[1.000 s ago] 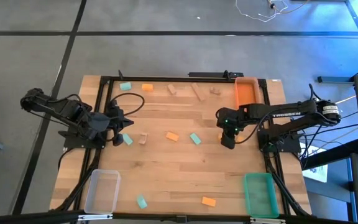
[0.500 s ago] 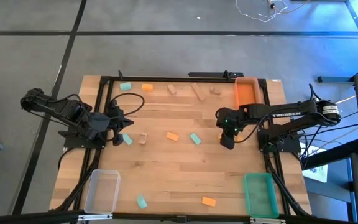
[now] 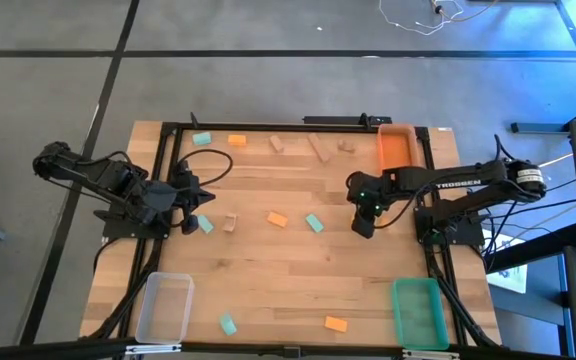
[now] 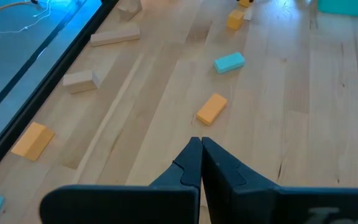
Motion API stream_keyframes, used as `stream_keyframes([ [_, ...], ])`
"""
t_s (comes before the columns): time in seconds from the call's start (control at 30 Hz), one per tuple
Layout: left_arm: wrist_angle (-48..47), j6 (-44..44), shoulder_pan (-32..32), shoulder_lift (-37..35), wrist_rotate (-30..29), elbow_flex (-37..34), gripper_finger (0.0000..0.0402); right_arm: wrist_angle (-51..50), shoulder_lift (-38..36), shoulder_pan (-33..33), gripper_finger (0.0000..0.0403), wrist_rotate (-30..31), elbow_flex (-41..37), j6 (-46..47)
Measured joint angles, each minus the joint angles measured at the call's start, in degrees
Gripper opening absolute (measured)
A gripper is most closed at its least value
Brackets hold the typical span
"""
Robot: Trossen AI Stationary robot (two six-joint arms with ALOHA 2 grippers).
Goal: Sort & place blocks by color
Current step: Put the orange block into the orange bin
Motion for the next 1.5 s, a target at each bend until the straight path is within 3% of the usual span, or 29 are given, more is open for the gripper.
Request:
stream_keyframes([
  [0.3, 0.02, -0.02, -0.01, 0.0, -0.02, -0.02, 0.0, 0.13, 4.27, 0.0, 0.0201, 1.47, 0.0, -6.26],
  [0.47, 0.02, -0.06, -0.02, 0.0, -0.02, -0.02, 0.0, 0.22, 6.11, 0.02, 0.0199, 3.97, 0.0, -9.09],
  [1.3, 0.02, -0.09, -0.01, -0.01, 0.0, 0.0, 0.0, 2.97, 15.42, 0.0, 0.0198, 4.03, 0.0, -9.15],
  [1.4, 0.02, -0.09, 0.0, 0.0, 0.18, 0.0, 0.0, 4.68, 16.72, 0.0, 0.0189, 4.05, 0.0, -9.15],
  [1.5, 0.0, -0.09, 0.0, 0.0, 1.12, 0.0, 0.0, 4.94, 17.06, -0.04, 0.0155, 4.25, 0.02, -9.12],
])
